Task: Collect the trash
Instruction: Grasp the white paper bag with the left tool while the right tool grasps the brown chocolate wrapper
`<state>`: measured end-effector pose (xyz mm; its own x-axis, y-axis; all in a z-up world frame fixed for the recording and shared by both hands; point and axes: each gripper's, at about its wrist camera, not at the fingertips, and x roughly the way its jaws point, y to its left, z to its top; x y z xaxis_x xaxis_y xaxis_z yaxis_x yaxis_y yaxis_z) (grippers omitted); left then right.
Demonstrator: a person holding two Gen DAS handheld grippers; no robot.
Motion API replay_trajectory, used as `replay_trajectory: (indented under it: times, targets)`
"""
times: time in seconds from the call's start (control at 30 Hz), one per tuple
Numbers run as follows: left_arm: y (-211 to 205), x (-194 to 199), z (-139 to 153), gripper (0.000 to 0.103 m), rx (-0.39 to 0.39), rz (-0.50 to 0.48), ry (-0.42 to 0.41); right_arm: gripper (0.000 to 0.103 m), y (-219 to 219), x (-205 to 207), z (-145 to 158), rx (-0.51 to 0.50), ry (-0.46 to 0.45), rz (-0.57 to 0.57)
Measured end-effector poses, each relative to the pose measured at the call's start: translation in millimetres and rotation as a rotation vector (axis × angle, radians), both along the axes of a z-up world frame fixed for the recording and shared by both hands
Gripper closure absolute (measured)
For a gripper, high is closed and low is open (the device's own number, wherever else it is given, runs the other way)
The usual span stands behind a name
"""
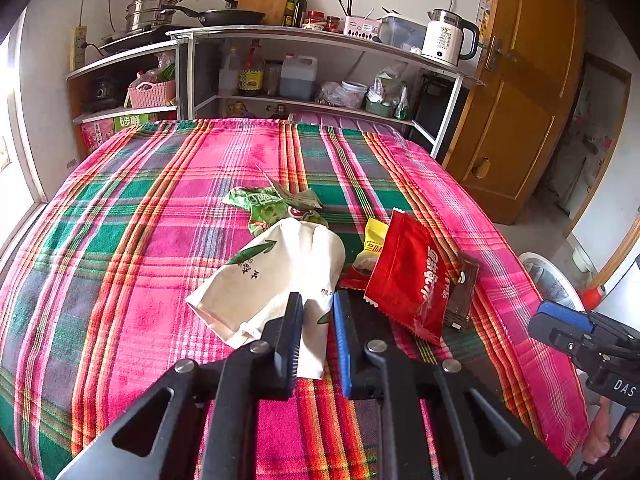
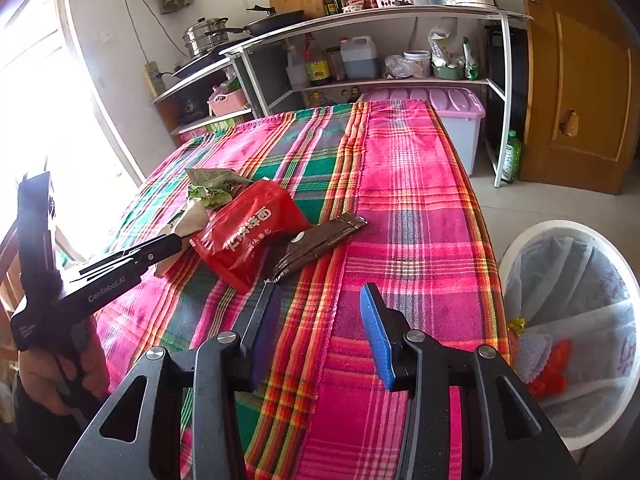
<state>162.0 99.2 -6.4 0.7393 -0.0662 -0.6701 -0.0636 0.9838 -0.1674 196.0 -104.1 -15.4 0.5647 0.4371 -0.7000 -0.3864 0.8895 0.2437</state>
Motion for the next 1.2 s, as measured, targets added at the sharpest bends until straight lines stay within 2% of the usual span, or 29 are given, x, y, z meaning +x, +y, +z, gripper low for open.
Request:
replay_trajectory:
  times: [0.43, 0.53, 0.67, 0.83, 0.9, 0.97, 1.2]
  targets:
    - [12, -21, 1, 0.089, -0.067, 0.021, -0.048, 0.060, 32, 27, -6, 0.004, 0.041, -0.007]
    - [15, -24, 1, 0.089, -0.077, 0.022, -0.056, 0.060, 41, 38, -12, -0.011, 0.073, -0.025]
    - [19, -24, -4, 0.089, -0.109, 0.015, -0.044, 0.060, 44, 50, -20, -0.008, 0.117, -0.077]
    - [17, -23, -11, 0.089, -0.125, -0.003, -0.025, 0.060, 52, 53, -21, -0.043, 0.102, -0.103]
    - [18, -22, -11, 0.089, -0.130, -0.005, -0.023, 0.062, 56, 52, -21, -0.083, 0.083, -0.103]
    - [19, -23, -11, 0.089, -0.137, -0.006, -0.023, 0.069, 56, 50, -21, -0.108, 0.072, -0.109]
    - [18, -24, -9, 0.089, -0.118, 0.001, -0.031, 0.075, 43, 45, -21, -0.085, 0.075, -0.101]
